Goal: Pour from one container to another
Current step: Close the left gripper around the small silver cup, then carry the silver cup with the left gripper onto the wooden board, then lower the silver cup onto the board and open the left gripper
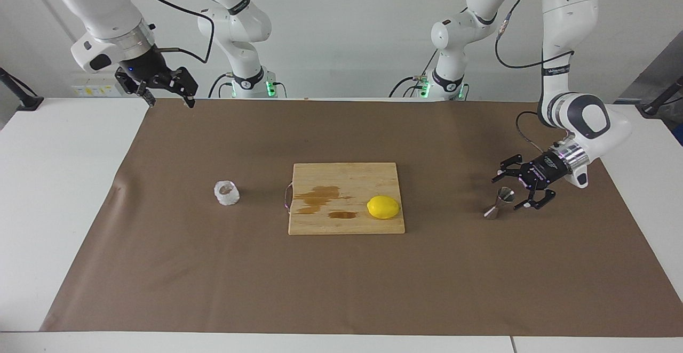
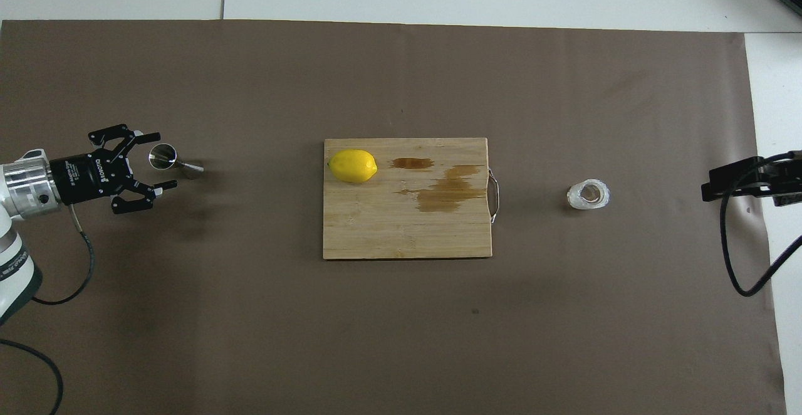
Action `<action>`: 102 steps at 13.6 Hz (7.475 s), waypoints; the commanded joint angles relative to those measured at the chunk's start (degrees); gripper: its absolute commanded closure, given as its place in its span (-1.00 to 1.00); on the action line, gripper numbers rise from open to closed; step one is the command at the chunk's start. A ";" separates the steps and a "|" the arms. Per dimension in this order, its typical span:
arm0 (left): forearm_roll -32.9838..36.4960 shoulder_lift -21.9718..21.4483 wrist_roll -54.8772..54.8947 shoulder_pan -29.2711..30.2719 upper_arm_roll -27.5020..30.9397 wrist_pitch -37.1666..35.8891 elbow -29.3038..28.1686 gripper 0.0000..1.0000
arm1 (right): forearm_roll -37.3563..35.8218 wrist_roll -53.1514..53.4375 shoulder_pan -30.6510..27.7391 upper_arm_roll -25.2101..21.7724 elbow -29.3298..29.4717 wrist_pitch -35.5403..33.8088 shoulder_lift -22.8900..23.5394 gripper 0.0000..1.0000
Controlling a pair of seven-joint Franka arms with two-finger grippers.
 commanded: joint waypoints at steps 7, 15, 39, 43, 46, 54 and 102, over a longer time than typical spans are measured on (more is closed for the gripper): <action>-1.49 -0.78 1.33 -0.88 0.29 1.73 -1.48 -0.61 | -0.62 0.65 -0.33 0.23 -1.38 -1.27 -1.37 -1.00; -1.40 -0.69 1.33 -0.53 0.37 0.94 -0.78 1.00 | -0.62 0.74 0.20 0.24 -1.47 -4.35 -1.72 -1.00; -13.16 -8.69 -24.25 -31.44 -3.40 22.87 2.03 1.00 | -0.62 0.82 -0.42 0.59 -1.30 -4.61 -1.72 -1.00; -25.01 -7.81 -24.07 -42.52 -3.67 38.79 2.12 1.00 | -0.62 0.82 -0.42 0.67 -1.30 -4.61 -1.72 -1.00; -30.75 -5.80 -23.98 -48.41 -4.11 46.62 4.65 1.00 | -0.62 0.82 -0.42 0.59 -1.38 -4.61 -1.72 -1.00; -31.56 3.61 -23.19 -51.32 -8.86 53.85 13.45 1.00 | -0.62 0.82 -0.42 0.59 -1.30 -4.61 -1.72 -1.00; -25.94 5.12 -8.60 -49.49 -8.51 54.03 11.00 -1.00 | -0.62 -37.62 -1.38 0.15 -18.15 12.77 -8.83 -1.00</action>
